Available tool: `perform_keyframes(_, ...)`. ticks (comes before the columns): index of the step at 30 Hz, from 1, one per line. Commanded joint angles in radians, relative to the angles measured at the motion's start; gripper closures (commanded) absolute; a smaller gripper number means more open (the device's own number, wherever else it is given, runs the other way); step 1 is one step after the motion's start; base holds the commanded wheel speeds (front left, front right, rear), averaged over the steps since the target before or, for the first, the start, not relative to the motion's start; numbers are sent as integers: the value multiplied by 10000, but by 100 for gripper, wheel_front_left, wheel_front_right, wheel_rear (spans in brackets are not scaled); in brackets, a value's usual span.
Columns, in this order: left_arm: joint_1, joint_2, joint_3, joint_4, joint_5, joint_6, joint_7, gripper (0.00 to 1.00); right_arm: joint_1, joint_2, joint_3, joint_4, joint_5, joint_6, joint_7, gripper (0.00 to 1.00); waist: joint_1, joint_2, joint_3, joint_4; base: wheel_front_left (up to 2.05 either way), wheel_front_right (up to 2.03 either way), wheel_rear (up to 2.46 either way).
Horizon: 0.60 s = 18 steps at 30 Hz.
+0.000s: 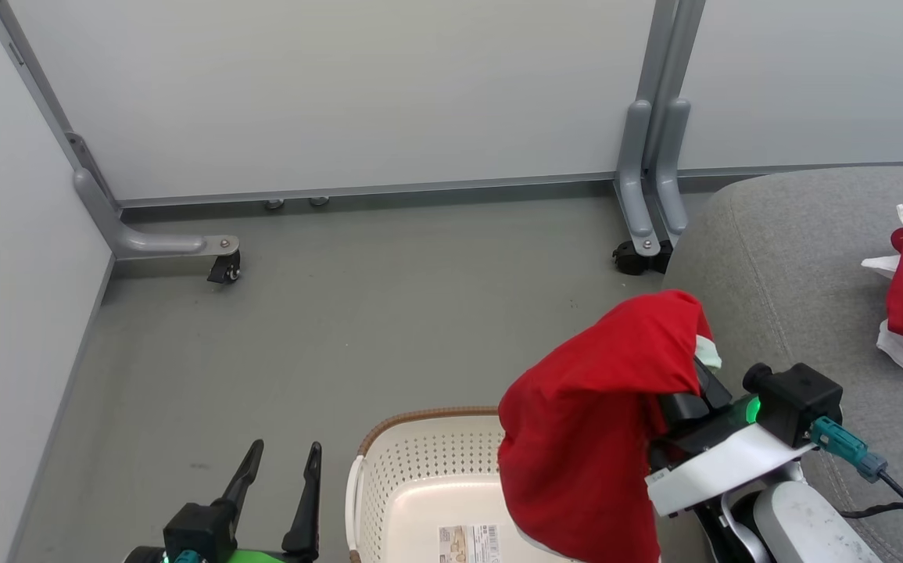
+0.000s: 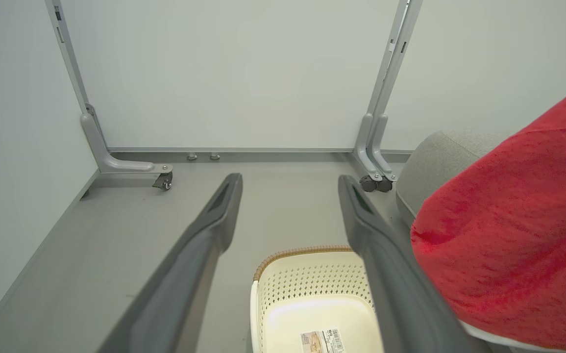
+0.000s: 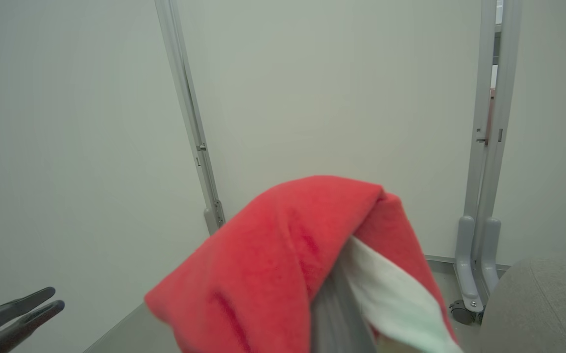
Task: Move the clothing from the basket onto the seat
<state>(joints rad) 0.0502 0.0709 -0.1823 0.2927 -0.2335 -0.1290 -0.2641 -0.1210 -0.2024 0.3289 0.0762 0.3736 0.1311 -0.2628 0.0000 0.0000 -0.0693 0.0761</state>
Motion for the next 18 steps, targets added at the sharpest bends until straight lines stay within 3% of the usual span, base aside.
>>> perform_keyframes(1,150,-50,126,31,78,-34,-2,0,146,12,-71,-39,-49,-7,-29,100,0,0,3,-8,0,0,0)
perform_keyframes(18,232,-189,276,4,135,-35,-2,0,61,-49,-284,-86,-83,-7,-29,100,0,0,90,-494,0,0,0)
